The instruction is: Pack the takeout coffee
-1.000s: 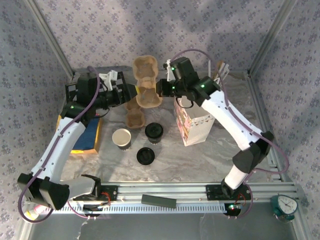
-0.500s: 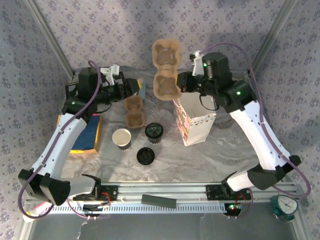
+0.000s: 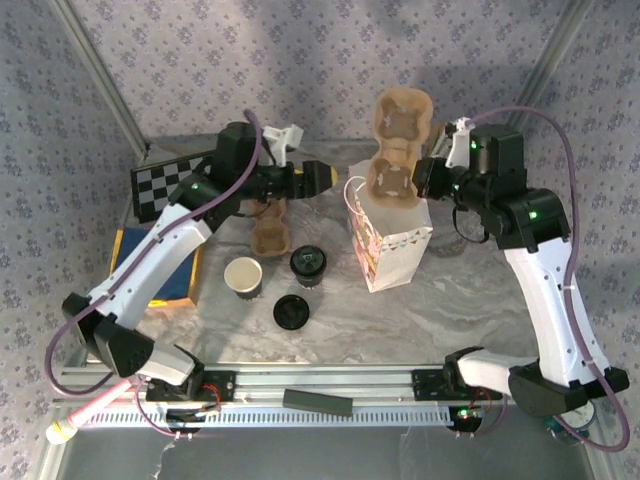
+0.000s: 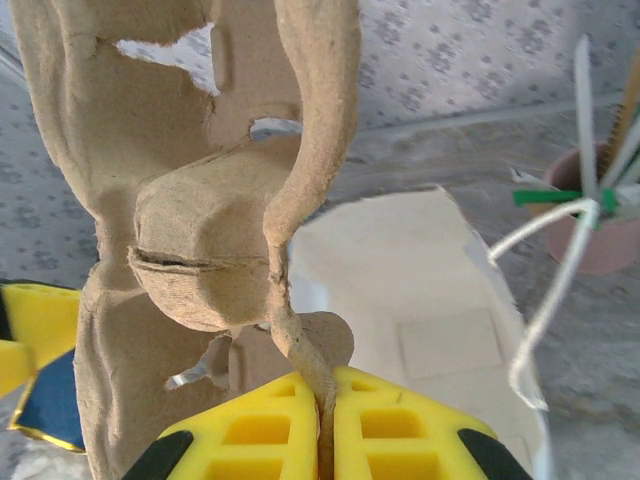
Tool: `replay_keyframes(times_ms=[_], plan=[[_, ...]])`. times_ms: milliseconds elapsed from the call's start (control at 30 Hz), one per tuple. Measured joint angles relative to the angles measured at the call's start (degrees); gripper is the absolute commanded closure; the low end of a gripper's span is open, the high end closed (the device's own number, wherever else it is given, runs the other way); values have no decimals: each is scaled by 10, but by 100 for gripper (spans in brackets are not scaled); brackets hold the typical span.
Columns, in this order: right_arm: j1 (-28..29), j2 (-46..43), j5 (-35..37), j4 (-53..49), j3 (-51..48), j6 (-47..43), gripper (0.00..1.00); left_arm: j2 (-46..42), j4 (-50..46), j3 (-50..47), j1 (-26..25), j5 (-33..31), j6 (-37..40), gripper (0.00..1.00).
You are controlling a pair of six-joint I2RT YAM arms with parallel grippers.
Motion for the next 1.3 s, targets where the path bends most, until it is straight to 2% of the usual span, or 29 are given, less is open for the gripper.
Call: replay_keyframes(times_ms=[333, 533, 667, 967, 1300], plan=[[-28, -4, 13, -29, -46, -56, 90, 128, -51, 126, -55, -25, 44, 41], [-37, -1, 14, -38, -55, -76, 90, 158, -83, 144, -63, -37, 63, 65], [-37, 4, 13, -40, -57, -83, 90, 158, -98, 145, -65, -48, 76, 75], [-38, 30, -6, -44, -57, -99, 90, 135, -102, 103, -43, -54, 76, 84], [-33, 64, -29, -59, -57, -102, 90, 125, -77, 70, -43, -53, 66, 93]])
